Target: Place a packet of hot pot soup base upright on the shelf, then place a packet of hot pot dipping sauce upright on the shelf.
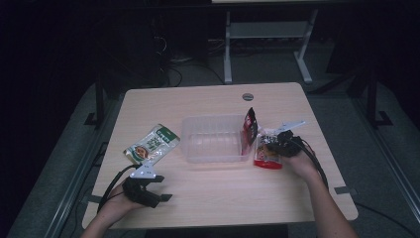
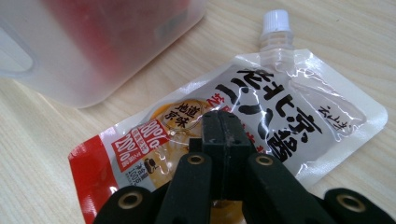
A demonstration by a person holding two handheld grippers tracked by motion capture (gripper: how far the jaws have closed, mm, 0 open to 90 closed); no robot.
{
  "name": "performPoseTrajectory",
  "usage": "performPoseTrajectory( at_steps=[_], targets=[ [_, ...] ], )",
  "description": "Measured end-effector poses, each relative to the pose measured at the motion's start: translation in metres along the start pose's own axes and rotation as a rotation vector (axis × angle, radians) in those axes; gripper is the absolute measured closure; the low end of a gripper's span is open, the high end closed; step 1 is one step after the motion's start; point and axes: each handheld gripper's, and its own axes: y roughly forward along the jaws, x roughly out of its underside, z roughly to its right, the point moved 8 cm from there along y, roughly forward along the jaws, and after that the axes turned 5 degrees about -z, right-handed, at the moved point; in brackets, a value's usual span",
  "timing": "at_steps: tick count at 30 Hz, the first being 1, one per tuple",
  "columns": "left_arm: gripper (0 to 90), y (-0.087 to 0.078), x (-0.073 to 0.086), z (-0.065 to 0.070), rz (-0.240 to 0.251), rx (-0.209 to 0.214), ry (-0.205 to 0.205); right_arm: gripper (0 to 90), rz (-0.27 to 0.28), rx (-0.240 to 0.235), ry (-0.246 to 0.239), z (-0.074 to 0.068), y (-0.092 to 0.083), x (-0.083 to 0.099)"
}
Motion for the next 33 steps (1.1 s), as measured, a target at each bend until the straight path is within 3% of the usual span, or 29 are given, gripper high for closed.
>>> performPoseTrajectory(
  at_steps=[7,15,27,33],
  targets=[
    [25.9,-0.002,0.0,0.003,0.005,-0.007,0.004,90.0,-0.024,0.006,-0.014,0.0,0.003,0.002],
    [25.9,-0.002,0.0,0.001,0.003,-0.008,0.006,90.0,-0.047,-0.03,-0.015,-0.004,-0.001,0.007],
    [25.9,-0.001,-0.001,0.002,-0.001,-0.007,0.005,90.0,-0.127,-0.038,-0.106,-0.023,-0.001,0.015],
    [25.9,-0.001,-0.002,0.002,0.0,-0.007,0.012,90.0,-0.157,-0.037,-0.123,-0.034,-0.006,0.021]
  ],
)
